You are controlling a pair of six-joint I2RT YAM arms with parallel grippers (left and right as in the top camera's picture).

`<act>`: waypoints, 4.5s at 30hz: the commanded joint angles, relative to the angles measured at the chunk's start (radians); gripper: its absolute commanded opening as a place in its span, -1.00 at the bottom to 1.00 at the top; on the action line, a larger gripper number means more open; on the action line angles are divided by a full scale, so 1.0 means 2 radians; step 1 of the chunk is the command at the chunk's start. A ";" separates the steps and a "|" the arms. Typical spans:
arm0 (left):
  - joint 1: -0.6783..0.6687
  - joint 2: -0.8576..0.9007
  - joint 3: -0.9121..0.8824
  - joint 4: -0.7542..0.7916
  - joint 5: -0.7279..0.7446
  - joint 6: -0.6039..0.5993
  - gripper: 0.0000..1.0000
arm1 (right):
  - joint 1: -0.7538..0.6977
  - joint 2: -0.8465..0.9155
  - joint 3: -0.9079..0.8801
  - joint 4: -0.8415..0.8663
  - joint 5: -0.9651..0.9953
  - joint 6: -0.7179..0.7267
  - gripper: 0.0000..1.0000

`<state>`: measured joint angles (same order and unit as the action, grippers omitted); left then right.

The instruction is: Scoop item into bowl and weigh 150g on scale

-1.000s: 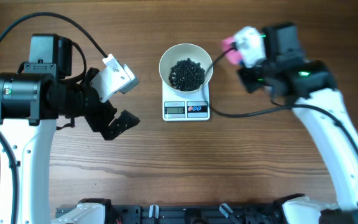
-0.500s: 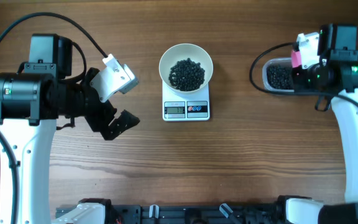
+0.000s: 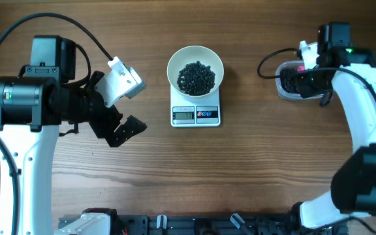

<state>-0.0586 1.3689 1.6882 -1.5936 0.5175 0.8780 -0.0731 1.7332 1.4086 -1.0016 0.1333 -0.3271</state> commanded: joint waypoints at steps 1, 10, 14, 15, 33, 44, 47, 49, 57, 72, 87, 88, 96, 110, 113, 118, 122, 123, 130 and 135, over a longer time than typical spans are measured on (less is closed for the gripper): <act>0.003 -0.005 0.006 0.000 -0.001 0.006 1.00 | 0.000 0.023 -0.005 0.009 -0.027 -0.007 -0.92; 0.003 -0.005 0.006 0.000 -0.001 0.006 1.00 | 0.000 0.029 -0.005 0.006 -0.117 -0.031 -0.91; 0.003 -0.005 0.006 0.000 -0.001 0.006 1.00 | -0.003 0.029 -0.005 0.001 -0.135 -0.031 -0.91; 0.003 -0.005 0.006 0.000 -0.001 0.006 1.00 | -0.005 0.029 -0.005 -0.001 -0.137 -0.031 -0.91; 0.003 -0.005 0.006 0.000 -0.001 0.006 1.00 | -0.092 0.064 -0.005 -0.031 -0.277 -0.031 -0.91; 0.003 -0.005 0.006 0.000 -0.001 0.006 1.00 | -0.105 0.100 -0.005 -0.027 -0.337 -0.031 -0.91; 0.003 -0.005 0.006 0.000 -0.001 0.006 1.00 | -0.126 0.100 -0.005 -0.027 -0.372 -0.031 -0.91; 0.003 -0.005 0.006 0.000 -0.001 0.006 1.00 | -0.140 0.100 -0.005 -0.029 -0.386 -0.031 -0.91; 0.003 -0.005 0.006 0.000 -0.001 0.006 1.00 | -0.186 0.100 -0.005 -0.034 -0.427 -0.033 -0.91; 0.003 -0.005 0.006 0.000 -0.001 0.006 1.00 | -0.213 0.100 -0.005 -0.110 -0.502 -0.126 -0.91; 0.003 -0.005 0.006 0.000 -0.001 0.006 1.00 | -0.202 0.100 -0.004 -0.145 -0.641 -0.150 -0.91; 0.003 -0.005 0.006 0.000 -0.001 0.006 1.00 | -0.197 0.100 -0.004 -0.145 -0.644 -0.150 -0.91; 0.003 -0.005 0.006 0.000 -0.001 0.006 1.00 | -0.121 0.099 0.018 -0.145 -0.644 -0.135 -0.91; 0.003 -0.005 0.006 0.000 -0.001 0.006 1.00 | 0.031 0.099 0.126 -0.096 -0.552 -0.070 -0.91; 0.003 -0.005 0.006 0.000 -0.001 0.006 1.00 | 0.065 0.099 0.133 -0.072 -0.509 -0.064 -0.91; 0.003 -0.005 0.006 0.000 -0.001 0.006 1.00 | 0.124 0.099 0.133 -0.019 -0.420 -0.045 -0.91; 0.003 -0.005 0.006 0.000 -0.001 0.006 1.00 | 0.164 0.099 0.133 0.013 -0.321 -0.044 -0.92; 0.003 -0.005 0.006 0.000 -0.001 0.006 1.00 | 0.171 0.099 0.133 0.018 -0.302 -0.045 -0.91; 0.003 -0.005 0.006 0.000 -0.001 0.006 1.00 | 0.213 0.099 0.133 0.044 -0.188 -0.073 -0.91; 0.003 -0.005 0.006 0.000 -0.001 0.006 1.00 | 0.231 0.099 0.133 0.052 -0.136 -0.072 -0.91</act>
<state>-0.0586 1.3689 1.6882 -1.5936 0.5175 0.8780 0.3676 1.9190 1.6524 -0.9081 -0.2607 -0.4503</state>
